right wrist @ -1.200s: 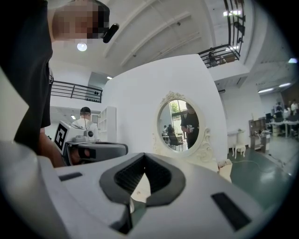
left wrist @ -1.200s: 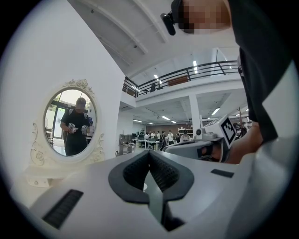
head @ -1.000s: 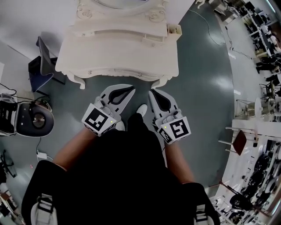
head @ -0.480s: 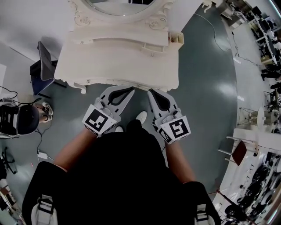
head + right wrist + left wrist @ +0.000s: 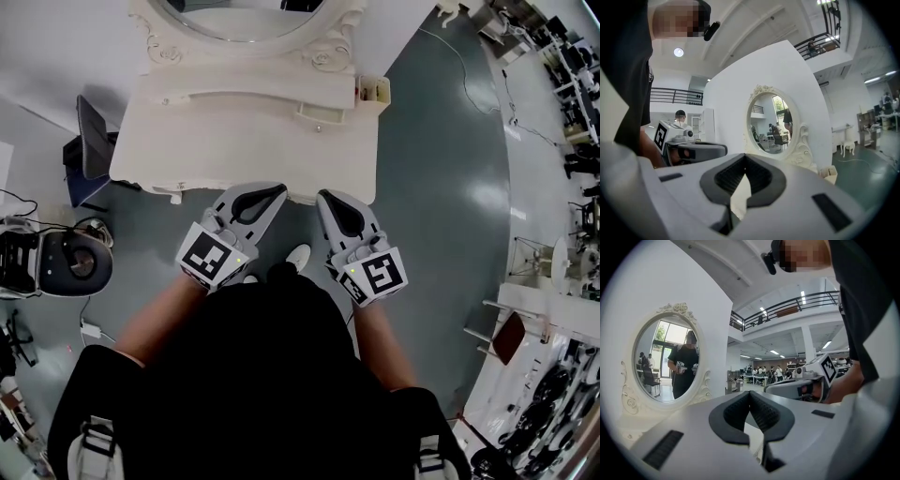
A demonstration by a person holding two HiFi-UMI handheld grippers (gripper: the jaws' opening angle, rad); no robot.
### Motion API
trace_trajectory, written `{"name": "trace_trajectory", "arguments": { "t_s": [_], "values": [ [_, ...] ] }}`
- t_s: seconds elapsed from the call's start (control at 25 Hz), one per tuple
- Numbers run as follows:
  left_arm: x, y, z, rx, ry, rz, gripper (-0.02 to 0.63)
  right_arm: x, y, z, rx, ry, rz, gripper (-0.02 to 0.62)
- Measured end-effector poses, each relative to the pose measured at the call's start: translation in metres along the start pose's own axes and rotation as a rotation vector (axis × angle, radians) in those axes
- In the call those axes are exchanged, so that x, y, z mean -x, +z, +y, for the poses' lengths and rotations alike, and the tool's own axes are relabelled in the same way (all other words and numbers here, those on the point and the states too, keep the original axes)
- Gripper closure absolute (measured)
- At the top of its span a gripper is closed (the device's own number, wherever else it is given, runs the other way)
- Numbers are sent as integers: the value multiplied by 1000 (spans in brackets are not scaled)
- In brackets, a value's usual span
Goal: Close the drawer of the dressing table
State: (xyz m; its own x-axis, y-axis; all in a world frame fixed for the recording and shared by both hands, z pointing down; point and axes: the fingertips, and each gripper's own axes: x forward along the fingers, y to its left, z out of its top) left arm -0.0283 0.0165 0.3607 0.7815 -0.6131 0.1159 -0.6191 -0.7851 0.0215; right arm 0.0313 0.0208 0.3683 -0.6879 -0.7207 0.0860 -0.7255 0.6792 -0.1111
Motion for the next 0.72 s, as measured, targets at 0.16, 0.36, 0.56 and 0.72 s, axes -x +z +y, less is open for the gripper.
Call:
{"name": "trace_trajectory", "arguments": {
  "t_s": [0.16,0.36,0.56,0.72],
  "values": [
    [-22,4,5,-8,10,-11,611,-5,4,-22,-2,18,-6,592],
    [-46,9,6,-16,37,9,611,-4,8,-47,-6,39,-11,592],
    [-64,9,3,-18,59,13,611,-2,5,-67,-10,62,-4,592],
    [-72,4,-4,-27,53,18,611,-1,5,-75,-20,73,-7,592]
  ]
}}
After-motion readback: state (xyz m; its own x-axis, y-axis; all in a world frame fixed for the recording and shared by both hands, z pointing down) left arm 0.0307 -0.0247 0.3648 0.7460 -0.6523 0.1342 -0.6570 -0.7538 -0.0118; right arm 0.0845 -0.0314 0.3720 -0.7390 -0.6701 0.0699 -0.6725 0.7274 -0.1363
